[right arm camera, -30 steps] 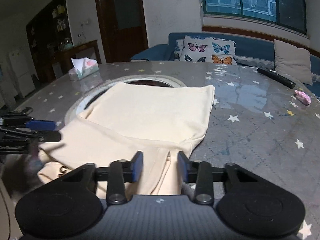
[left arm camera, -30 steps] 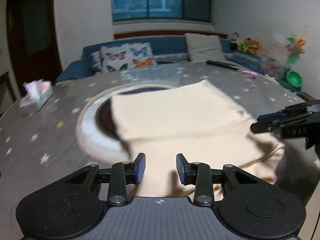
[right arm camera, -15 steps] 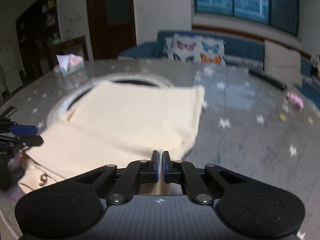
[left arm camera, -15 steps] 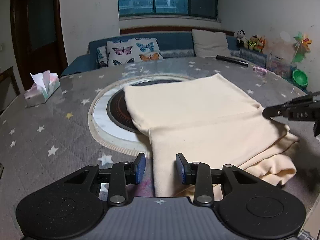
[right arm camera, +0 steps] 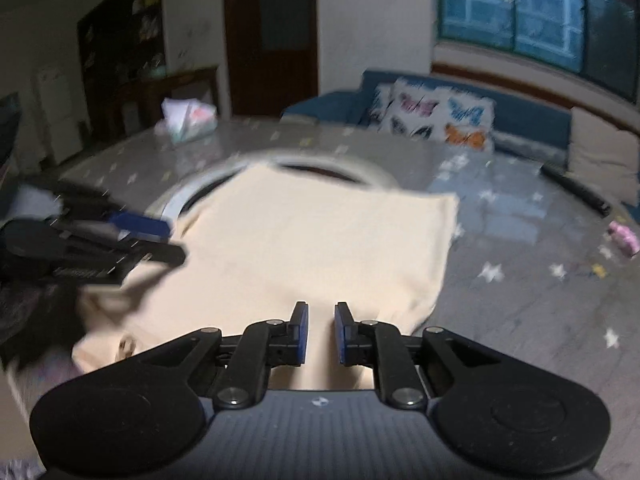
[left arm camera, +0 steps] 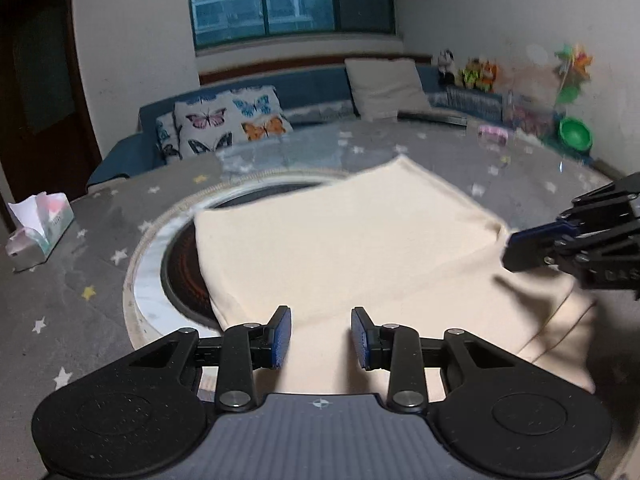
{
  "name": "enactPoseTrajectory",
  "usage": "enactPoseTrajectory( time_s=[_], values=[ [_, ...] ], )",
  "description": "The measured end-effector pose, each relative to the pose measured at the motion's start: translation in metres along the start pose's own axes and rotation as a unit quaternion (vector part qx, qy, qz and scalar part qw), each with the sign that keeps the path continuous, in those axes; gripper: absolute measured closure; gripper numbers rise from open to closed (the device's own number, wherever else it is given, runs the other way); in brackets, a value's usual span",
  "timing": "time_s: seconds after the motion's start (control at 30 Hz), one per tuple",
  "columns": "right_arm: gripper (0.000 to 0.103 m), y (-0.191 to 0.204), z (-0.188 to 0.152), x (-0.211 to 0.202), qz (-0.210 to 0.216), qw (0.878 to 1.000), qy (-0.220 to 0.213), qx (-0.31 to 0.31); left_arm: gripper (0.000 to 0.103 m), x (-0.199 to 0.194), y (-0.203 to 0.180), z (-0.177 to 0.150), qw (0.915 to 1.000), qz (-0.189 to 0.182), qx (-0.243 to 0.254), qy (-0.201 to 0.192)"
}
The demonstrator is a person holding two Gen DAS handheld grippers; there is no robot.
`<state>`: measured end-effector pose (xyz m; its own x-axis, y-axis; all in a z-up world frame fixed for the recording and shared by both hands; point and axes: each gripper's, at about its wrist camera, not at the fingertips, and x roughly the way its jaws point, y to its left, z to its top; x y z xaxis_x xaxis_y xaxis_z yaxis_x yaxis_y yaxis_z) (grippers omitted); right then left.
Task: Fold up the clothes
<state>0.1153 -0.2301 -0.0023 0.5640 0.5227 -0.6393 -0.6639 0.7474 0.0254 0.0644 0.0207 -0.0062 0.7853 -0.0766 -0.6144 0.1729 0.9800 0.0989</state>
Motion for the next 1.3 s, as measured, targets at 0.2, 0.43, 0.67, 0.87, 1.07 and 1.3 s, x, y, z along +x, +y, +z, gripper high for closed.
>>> enactPoseTrajectory(
  time_s=[0.2, 0.43, 0.67, 0.87, 1.07, 1.3],
  values=[
    [0.08, 0.019, -0.015, -0.021, 0.015, 0.998, 0.018, -0.062, 0.068, -0.017, -0.011, -0.015, 0.9991, -0.011, 0.04, -0.01],
    [0.08, 0.03, -0.022, -0.039, 0.019, 0.995, 0.012, -0.093, 0.067, -0.044, -0.03, -0.034, 0.9946, -0.014, 0.101, -0.02],
    [0.079, 0.005, -0.023, -0.029, 0.023, 0.999, 0.014, -0.027, 0.066, -0.074, -0.033, -0.049, 0.9877, -0.029, 0.152, -0.027],
    [0.077, -0.008, -0.03, -0.037, 0.028, 0.999, 0.027, 0.001, 0.056, -0.078, -0.046, -0.067, 0.9776, -0.046, 0.204, -0.025],
    [0.067, -0.006, -0.031, -0.044, 0.022, 0.999, 0.028, -0.012, 0.057, -0.062, -0.067, -0.073, 0.9695, -0.036, 0.239, -0.043],
    [0.044, 0.013, -0.033, -0.066, 0.021, 0.995, 0.022, -0.1, 0.092, -0.051, -0.066, -0.058, 0.9758, -0.056, 0.203, -0.06]
  ],
)
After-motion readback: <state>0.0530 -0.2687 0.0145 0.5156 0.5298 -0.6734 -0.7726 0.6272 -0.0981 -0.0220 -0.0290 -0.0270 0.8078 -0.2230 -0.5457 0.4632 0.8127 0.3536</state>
